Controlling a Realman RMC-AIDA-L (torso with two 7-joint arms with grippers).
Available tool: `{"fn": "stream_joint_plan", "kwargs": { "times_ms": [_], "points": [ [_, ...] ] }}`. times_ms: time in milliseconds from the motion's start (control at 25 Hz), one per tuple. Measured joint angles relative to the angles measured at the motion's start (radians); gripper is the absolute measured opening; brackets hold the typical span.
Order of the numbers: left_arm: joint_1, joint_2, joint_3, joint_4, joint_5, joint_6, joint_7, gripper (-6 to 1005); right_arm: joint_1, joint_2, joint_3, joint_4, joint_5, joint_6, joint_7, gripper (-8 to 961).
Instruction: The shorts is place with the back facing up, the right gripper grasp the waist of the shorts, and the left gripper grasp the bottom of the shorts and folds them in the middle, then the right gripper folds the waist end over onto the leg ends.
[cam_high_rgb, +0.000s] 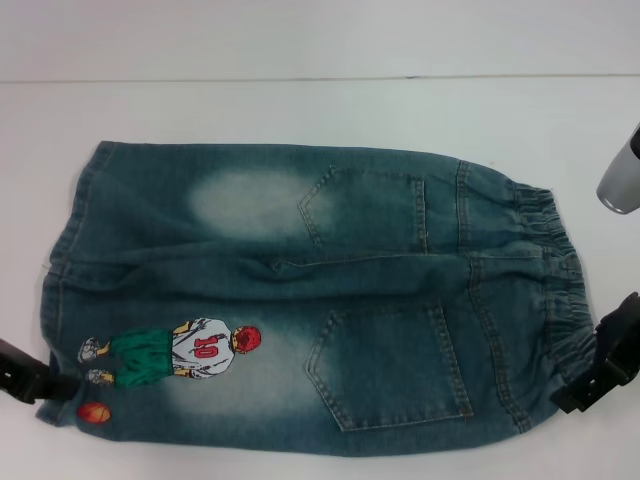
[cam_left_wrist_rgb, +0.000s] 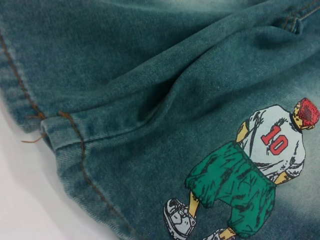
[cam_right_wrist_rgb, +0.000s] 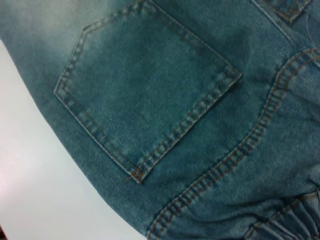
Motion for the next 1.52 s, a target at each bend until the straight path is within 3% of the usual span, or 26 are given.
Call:
{"fn": "stream_joint_plan", "kwargs": {
  "times_ms": [480,600,840,1240,1520],
  "points": [
    [-0.002,0.002,-0.004,-0.013,-0.003,-0.018,-0.003,135,-0.041,-0.001,0.015,0.008,0.014,0.036,-0.085,817],
    [-0.003,0.003,-0.004,-0.014,-0.003,-0.025,-0.006,137,-0.044,0.000,0.019,-0.001,0.016,0.032,-0.097,606],
    [-0.005,0.004,-0.005,-0.019,-0.003,-0.028,-0.007,140,-0.049,0.000,0.011,-0.011,0.021,0.034,-0.122,358],
    [0.008,0.013,-0.014,-0.040,-0.003,-0.017,-0.006,147,-0.085,0.002,-0.006,-0.032,0.042,0.027,-0.177,153],
    [0.039,0.016,-0.056,0.070,0.003,0.088,-0.006,151,-0.134,0.003,-0.027,-0.112,0.131,-0.051,-0.185,50]
  ]
}}
